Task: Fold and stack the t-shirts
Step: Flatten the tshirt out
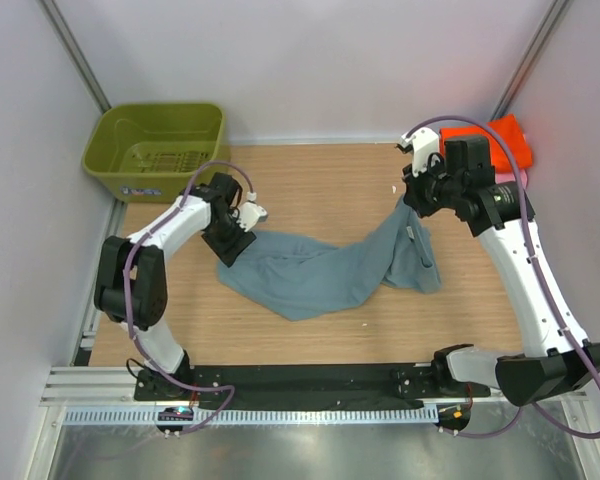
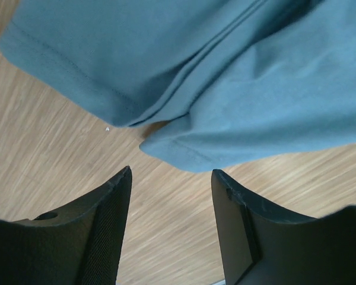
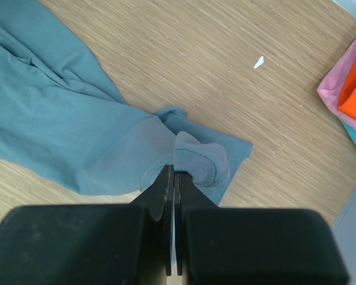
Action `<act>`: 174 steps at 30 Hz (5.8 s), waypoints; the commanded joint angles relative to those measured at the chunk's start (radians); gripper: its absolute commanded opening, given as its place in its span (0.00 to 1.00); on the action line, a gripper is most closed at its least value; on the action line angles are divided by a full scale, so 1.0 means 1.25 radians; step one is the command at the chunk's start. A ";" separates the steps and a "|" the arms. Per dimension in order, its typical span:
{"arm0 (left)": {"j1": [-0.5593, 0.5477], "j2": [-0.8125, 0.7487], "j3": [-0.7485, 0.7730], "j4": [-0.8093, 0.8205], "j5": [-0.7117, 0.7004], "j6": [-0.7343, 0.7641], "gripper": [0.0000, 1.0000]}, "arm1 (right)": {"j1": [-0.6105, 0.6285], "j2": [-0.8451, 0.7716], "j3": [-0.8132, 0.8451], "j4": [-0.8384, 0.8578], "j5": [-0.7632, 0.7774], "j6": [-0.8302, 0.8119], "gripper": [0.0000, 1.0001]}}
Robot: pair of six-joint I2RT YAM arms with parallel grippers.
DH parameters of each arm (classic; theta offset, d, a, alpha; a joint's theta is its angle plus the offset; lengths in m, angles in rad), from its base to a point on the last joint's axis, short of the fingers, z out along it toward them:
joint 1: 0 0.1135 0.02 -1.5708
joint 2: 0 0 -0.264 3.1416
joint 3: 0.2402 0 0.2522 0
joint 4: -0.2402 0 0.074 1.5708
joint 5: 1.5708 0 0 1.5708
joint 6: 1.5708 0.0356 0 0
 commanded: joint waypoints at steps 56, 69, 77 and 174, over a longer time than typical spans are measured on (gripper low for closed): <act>0.150 0.115 0.011 0.060 0.144 -0.062 0.48 | -0.019 0.053 0.017 0.054 -0.012 0.016 0.01; 0.150 0.121 -0.021 0.019 0.173 -0.053 0.24 | -0.021 0.055 0.011 0.056 -0.013 0.013 0.01; 0.150 0.055 -0.031 0.008 0.198 -0.077 0.00 | -0.021 -0.001 -0.055 -0.007 -0.019 0.009 0.01; 0.035 -0.113 -0.099 0.126 0.236 -0.219 0.04 | -0.266 0.504 -0.057 0.056 -0.173 0.328 0.14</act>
